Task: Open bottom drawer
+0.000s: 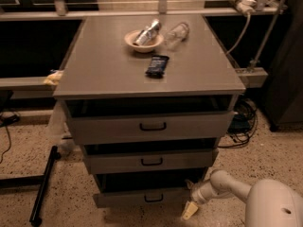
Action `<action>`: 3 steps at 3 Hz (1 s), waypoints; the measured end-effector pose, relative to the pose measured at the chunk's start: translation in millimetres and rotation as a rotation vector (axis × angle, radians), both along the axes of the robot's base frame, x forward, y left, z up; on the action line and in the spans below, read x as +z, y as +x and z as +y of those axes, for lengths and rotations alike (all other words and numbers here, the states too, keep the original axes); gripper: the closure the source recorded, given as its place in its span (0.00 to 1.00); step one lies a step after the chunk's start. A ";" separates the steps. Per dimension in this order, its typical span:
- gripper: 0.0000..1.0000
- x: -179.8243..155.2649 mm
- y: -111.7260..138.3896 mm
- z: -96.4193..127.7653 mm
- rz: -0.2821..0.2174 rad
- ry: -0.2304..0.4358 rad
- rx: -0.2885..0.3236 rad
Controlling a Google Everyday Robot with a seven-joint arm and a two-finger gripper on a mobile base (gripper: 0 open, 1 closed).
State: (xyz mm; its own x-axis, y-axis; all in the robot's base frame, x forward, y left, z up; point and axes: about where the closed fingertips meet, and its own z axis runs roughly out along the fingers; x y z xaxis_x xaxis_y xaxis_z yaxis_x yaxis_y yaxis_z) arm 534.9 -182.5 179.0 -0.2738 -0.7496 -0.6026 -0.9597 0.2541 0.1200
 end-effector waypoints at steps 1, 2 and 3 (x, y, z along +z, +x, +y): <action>0.00 4.1 -0.1 -0.3 0.000 0.000 -0.001; 0.00 10.2 -27.4 -3.4 0.080 -0.008 -0.019; 0.00 10.2 -27.4 -3.4 0.080 -0.008 -0.019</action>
Offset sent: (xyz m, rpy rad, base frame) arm -0.1791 -0.0224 0.0464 -0.0515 0.5092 -0.1251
